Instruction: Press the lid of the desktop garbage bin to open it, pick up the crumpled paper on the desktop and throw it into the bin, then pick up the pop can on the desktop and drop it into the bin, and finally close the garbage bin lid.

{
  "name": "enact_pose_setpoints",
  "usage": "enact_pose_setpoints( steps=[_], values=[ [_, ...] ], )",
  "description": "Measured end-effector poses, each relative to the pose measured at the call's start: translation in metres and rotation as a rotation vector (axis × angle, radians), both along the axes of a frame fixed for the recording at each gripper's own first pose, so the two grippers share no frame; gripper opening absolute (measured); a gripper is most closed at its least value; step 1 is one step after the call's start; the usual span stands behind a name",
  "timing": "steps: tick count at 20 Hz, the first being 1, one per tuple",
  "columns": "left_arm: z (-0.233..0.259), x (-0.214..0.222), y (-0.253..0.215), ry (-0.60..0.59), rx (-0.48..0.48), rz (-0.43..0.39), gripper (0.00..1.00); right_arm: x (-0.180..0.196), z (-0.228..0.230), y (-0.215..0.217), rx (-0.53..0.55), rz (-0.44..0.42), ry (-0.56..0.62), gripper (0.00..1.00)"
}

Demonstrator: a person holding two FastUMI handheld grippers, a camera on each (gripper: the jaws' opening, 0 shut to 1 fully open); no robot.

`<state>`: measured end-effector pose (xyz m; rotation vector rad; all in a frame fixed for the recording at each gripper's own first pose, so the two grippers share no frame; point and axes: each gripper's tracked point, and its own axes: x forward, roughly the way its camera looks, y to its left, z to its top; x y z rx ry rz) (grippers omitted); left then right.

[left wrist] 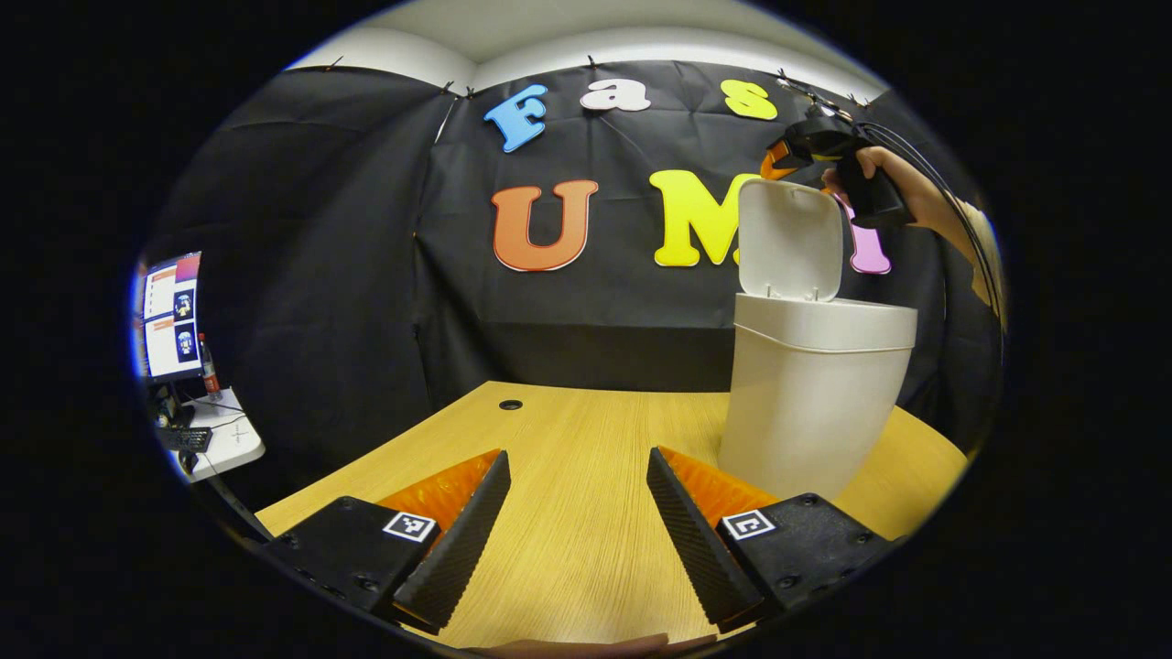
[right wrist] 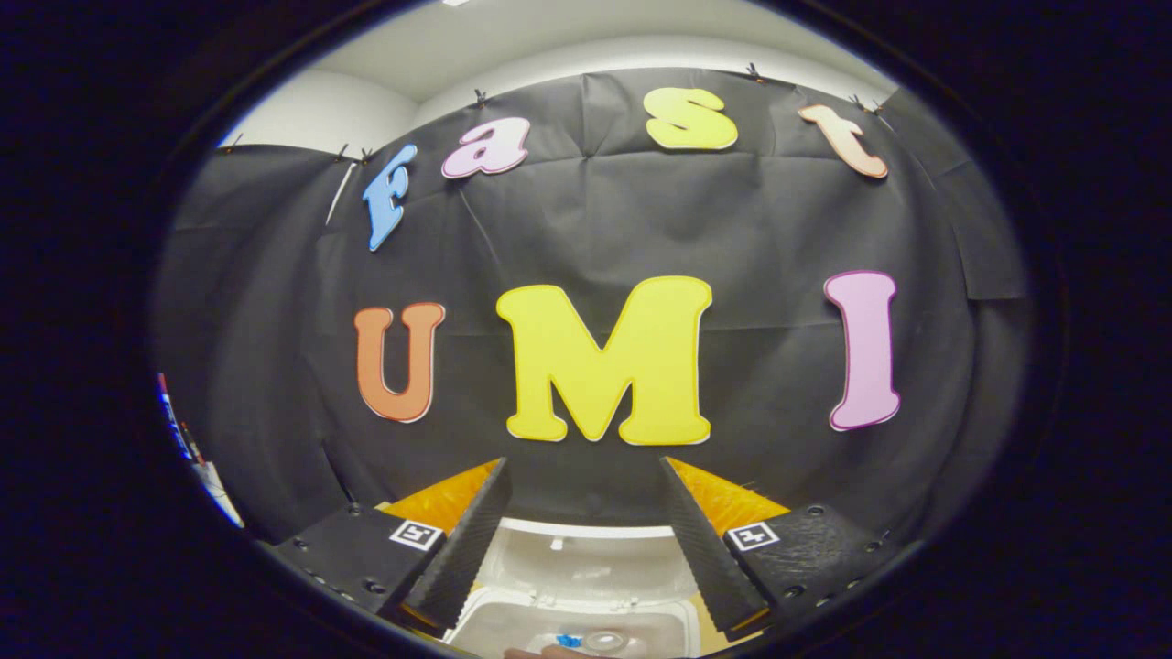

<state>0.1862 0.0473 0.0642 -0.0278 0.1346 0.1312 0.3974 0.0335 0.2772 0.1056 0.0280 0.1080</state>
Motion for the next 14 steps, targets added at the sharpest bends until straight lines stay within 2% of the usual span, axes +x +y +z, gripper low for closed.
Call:
enact_pose_setpoints(
  steps=[7, 14],
  values=[
    [0.014, -0.009, 0.006, -0.038, 0.031, 0.042, 0.97, -0.028, -0.01, 0.0, -0.004, -0.001, 0.042, 0.97],
    [0.03, -0.021, 0.004, -0.08, 0.001, 0.043, 0.97, -0.066, -0.044, 0.0, -0.036, -0.037, 0.091, 0.98]
  ],
)
